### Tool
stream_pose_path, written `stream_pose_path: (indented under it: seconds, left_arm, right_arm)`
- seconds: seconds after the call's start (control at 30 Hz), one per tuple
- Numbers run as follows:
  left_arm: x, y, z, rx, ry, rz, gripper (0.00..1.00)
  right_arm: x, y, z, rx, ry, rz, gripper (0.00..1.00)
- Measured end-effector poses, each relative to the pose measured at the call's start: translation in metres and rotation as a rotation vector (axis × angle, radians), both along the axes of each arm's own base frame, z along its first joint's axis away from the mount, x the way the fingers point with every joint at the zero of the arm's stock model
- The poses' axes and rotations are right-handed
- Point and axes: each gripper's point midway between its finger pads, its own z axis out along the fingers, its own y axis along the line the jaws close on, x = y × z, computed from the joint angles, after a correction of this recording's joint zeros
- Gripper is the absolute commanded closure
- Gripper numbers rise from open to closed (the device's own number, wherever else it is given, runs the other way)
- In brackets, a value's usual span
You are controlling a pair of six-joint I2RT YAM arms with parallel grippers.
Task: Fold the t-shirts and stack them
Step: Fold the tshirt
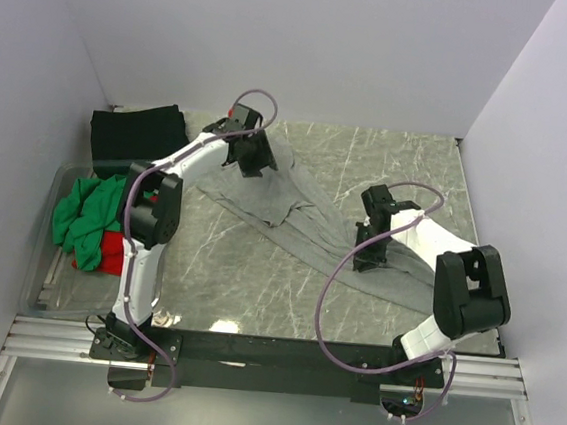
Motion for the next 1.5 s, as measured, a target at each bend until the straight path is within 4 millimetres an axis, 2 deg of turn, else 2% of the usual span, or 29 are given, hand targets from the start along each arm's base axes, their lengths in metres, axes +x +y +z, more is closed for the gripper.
stream_pose_path:
  seconds: [0.07, 0.17, 0.23, 0.43, 0.53, 0.63, 0.8, 0.93, 1.2, 1.37, 1.5]
  left_arm:
    - [-0.008, 0.003, -0.028, 0.001, 0.073, 0.005, 0.43]
    - [-0.017, 0.011, -0.060, 0.011, 0.154, 0.016, 0.43]
    - [-0.020, 0.014, -0.074, 0.001, 0.197, 0.024, 0.43]
    - [-0.013, 0.020, -0.074, -0.028, 0.202, 0.036, 0.43]
    - [-0.002, 0.021, -0.075, -0.036, 0.192, 0.042, 0.43]
    - [0.019, 0.021, -0.073, -0.049, 0.163, 0.048, 0.43]
    - [0.052, 0.025, -0.071, -0.068, 0.108, 0.065, 0.43]
    - [0.068, 0.028, -0.072, -0.074, 0.072, 0.062, 0.43]
    - [0.083, 0.023, -0.070, -0.081, -0.018, -0.016, 0.43]
    - [0.091, 0.020, -0.069, -0.073, -0.077, -0.070, 0.43]
    - [0.093, 0.018, -0.067, -0.065, -0.107, -0.101, 0.42]
  right_arm:
    - [0.004, 0.006, -0.003, 0.012, -0.009, 0.007, 0.76]
    - [0.007, 0.013, -0.013, 0.017, 0.001, 0.014, 0.77]
    - [0.007, 0.016, -0.020, 0.015, 0.016, 0.017, 0.77]
    - [0.008, 0.027, -0.020, 0.018, 0.004, 0.030, 0.77]
    - [0.008, 0.034, -0.020, 0.019, 0.005, 0.040, 0.77]
    - [0.008, 0.045, -0.020, 0.024, 0.008, 0.051, 0.77]
    - [0.005, 0.071, -0.020, 0.039, 0.009, 0.088, 0.78]
    - [-0.001, 0.093, -0.020, 0.060, 0.018, 0.105, 0.78]
    - [-0.015, 0.139, -0.019, 0.122, 0.055, 0.125, 0.78]
    - [-0.020, 0.174, -0.018, 0.159, 0.077, 0.154, 0.78]
    - [-0.021, 0.194, -0.016, 0.163, 0.083, 0.177, 0.78]
